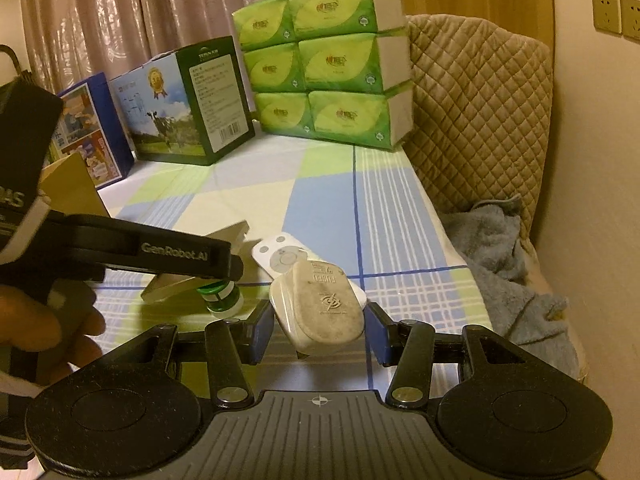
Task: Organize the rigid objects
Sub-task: 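Grasp the white plug adapter with the right tool while the left tool grasps the gold TP-LINK plate, then lift the gold plate with the left tool while the right tool lifts the plug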
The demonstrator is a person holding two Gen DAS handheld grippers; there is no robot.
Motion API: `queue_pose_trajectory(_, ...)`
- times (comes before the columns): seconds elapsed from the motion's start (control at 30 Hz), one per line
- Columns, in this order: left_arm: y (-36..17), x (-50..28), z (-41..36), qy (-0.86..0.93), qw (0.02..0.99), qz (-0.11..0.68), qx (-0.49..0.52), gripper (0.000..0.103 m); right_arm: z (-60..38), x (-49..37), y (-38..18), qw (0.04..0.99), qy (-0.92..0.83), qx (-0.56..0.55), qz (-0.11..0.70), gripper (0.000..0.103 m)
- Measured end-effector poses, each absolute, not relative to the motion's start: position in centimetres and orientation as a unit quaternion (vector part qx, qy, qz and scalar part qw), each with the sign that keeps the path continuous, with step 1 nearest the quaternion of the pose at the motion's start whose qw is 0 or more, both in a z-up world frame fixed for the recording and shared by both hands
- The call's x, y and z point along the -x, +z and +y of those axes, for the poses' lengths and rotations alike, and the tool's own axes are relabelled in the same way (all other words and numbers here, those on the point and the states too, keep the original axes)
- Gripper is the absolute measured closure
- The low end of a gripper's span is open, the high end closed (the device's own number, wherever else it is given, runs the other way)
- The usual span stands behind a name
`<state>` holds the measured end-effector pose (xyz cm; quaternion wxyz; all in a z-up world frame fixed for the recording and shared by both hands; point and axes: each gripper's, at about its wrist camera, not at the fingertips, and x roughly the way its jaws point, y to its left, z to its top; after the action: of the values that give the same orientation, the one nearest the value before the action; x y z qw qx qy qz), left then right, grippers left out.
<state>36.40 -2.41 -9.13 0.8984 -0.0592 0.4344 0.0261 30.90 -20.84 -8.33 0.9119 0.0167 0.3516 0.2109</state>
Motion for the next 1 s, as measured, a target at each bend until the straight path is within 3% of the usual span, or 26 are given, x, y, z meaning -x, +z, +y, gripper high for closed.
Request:
queue_pose_trajectory(0.47, -9.6, -35.8, 0.3, 0.040, 0.893, 0.432, 0.122, 0.023, -20.4, -30.8, -8.6, 0.909, 0.216, -0.019, 0.357, 0.057)
queue_pose_trajectory(0.63, -8.4, -34.3, -0.3, 0.024, 0.900, 0.419, 0.113, 0.052, -20.3, -30.6, -8.4, 0.908, 0.217, -0.020, 0.358, 0.057)
queue_pose_trajectory(0.7, -8.0, -33.5, -0.6, 0.016, 0.902, 0.419, 0.107, 0.057, -20.3, -30.3, -8.3, 0.908, 0.218, -0.019, 0.358, 0.057)
queue_pose_trajectory(1.0, -7.8, -28.2, -0.1, -0.001, 0.899, 0.426, 0.102, 0.058, -20.4, -29.0, -7.4, 0.907, 0.219, -0.025, 0.358, 0.057)
